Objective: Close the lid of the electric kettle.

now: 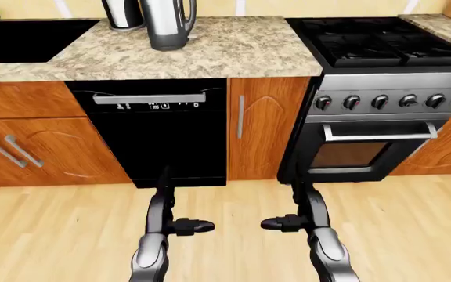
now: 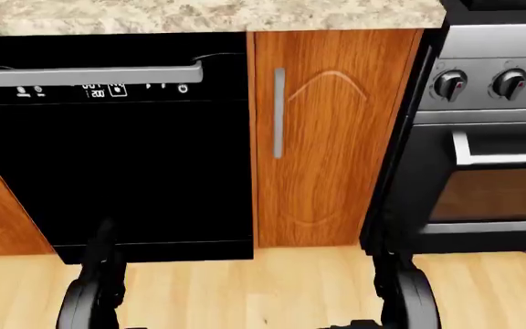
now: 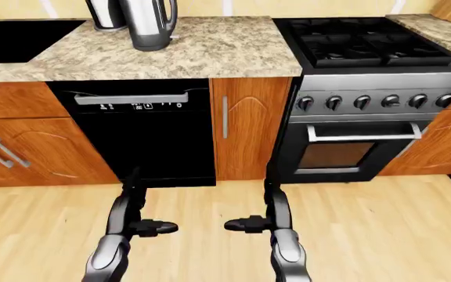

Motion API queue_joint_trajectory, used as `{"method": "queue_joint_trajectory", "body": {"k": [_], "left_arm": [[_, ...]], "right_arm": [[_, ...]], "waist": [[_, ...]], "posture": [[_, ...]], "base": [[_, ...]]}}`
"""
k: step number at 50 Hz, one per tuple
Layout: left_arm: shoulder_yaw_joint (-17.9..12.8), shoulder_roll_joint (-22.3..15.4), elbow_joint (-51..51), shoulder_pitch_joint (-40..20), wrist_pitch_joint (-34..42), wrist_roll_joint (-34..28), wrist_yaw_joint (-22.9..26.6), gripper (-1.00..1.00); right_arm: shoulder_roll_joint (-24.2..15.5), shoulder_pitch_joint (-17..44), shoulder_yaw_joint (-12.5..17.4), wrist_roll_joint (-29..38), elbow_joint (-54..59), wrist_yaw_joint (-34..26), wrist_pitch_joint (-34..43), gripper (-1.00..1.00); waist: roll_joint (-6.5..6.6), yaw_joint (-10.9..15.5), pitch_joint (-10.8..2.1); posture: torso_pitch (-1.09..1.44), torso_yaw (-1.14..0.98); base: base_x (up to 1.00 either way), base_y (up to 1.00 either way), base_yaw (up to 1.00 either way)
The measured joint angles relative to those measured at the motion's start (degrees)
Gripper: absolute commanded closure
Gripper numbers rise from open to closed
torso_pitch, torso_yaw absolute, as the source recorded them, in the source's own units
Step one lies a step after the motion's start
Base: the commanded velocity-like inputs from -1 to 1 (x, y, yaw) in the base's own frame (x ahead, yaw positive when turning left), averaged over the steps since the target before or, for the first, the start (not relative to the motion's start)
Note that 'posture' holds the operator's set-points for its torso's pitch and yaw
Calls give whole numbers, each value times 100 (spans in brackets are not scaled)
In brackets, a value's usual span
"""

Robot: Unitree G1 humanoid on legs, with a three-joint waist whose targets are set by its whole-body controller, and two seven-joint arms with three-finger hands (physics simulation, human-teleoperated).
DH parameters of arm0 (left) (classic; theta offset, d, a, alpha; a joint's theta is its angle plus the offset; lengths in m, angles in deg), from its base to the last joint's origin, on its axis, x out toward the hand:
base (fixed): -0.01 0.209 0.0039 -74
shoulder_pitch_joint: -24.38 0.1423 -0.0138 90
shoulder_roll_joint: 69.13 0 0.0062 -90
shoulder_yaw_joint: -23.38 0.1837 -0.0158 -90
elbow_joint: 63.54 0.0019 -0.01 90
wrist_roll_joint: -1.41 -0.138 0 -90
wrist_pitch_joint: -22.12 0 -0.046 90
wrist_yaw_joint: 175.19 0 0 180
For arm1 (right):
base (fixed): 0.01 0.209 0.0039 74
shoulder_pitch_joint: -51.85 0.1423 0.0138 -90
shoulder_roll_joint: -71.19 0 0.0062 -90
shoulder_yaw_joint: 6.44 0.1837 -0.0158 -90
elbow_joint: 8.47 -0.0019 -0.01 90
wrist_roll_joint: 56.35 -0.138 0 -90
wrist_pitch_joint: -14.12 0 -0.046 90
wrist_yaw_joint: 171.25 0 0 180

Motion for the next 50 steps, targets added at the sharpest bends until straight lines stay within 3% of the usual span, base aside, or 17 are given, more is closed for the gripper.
{"method": "queue_joint_trajectory", "body": {"k": [1, 3, 5, 7, 17, 22, 25, 31, 35, 39, 47, 50], "left_arm": [[-15, 15, -84, 23, -70, 13, -10, -100], [-20, 32, -297, -15, -356, 54, -32, -100], [-2, 37, -257, -22, -551, 70, -46, -100], [38, 46, -204, 70, -555, 64, -54, -100], [-1, 44, -197, 22, -494, 59, -134, -100], [-70, 74, -804, -355, 397, 270, -417, -100], [-204, -15, -1332, -823, 1278, 586, -495, -100], [-410, -298, -1506, -2041, 2493, 1009, -876, -100], [-331, -584, -1447, -2730, 3009, 926, -1016, -100], [-711, -982, -1101, -4016, 3797, 1105, -1140, -100], [-1161, -1547, -1457, -5721, 5145, 1822, -1724, -100], [-1088, -1815, -1603, -5941, 5374, 2088, -1953, -100]], "right_arm": [[-7, -8, 6, -59, -85, -53, -24, -100], [-29, 32, 17, -151, -357, -165, -178, -100], [-4, 51, -17, -174, -340, -220, -307, -100], [-1, 3, -52, -176, -237, -258, -305, -100], [-3, -55, -49, -92, -319, -254, -162, -100], [0, 164, 78, -210, -971, -89, 409, -100], [-61, 526, 309, -493, -1606, 108, 1100, -100], [-333, 1661, 399, -508, -1889, 548, 2065, -100], [-544, 2717, 546, -613, -1413, 787, 2584, -100], [-945, 3996, 600, -750, -587, 1006, 3083, -100], [-1590, 5416, 617, -553, -1076, 827, 3773, -100], [-1684, 5807, 602, -507, -918, 751, 4019, -100]], "waist": [[-21, -8, -64], [-21, 36, -352], [-59, 40, -240], [-55, 40, -304], [-25, 46, -360], [-21, 45, -375], [-20, 51, -415], [-13, 31, -466], [-5, 24, -399], [-18, 27, -312], [-1, 32, -259], [15, 13, -249]], "posture": [[0, 0], [0, 0], [0, 0], [0, 0], [0, 0], [0, 0], [0, 0], [0, 0], [0, 0], [0, 0], [0, 0], [0, 0]], "base": [[0, 0, 0], [0, 0, 0], [0, 0, 0], [0, 0, 0], [0, 0, 0], [0, 0, 0], [0, 0, 0], [0, 0, 0], [0, 0, 0], [0, 0, 0], [0, 0, 0], [0, 0, 0]]}}
